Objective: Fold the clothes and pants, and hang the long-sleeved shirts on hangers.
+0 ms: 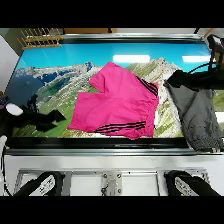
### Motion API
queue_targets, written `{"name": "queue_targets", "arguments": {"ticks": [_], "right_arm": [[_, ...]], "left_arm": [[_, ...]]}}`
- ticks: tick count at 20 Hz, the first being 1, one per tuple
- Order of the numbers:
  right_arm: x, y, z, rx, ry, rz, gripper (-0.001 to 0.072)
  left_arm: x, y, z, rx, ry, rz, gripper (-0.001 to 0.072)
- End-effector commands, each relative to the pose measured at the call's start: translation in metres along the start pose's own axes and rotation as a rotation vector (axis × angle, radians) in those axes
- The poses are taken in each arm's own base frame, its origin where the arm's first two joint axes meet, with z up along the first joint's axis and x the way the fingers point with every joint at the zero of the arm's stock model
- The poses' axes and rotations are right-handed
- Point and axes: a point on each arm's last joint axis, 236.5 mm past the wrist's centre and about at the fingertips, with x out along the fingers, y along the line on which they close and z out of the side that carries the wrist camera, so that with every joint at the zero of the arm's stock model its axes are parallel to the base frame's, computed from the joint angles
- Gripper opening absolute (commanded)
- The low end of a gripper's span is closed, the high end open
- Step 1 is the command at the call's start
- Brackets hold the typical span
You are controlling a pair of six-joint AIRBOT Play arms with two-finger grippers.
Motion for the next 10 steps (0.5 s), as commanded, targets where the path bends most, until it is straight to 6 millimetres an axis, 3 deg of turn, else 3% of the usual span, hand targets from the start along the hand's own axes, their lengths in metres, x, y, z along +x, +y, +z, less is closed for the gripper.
{"name": "queue_targets", "arguments": {"ticks": [1,3,5,7,10], "right_arm": [[0.002,0.014,-0.020,-0.002,0.033,0.039,0.0700],[0.003,0.020,-0.022,-0.010,0.038,0.052,0.0700],[0.003,0.023,-0.022,-0.006,0.037,0.062,0.0701],[0.003,0.022,-0.024,-0.007,0.046,0.060,0.0700],[0.006,0.020,-0.037,-0.002,0.095,0.059,0.0701]], "left_arm": [[0.039,0.013,-0.039,-0.200,0.010,-0.077,0.0676],[0.051,0.012,-0.040,-0.267,0.023,-0.107,0.0676],[0.057,0.001,-0.027,-0.330,0.016,-0.165,0.0676],[0.060,-0.006,-0.013,-0.327,0.001,-0.181,0.0676],[0.071,-0.019,-0.009,-0.260,0.034,-0.162,0.0648]]}}
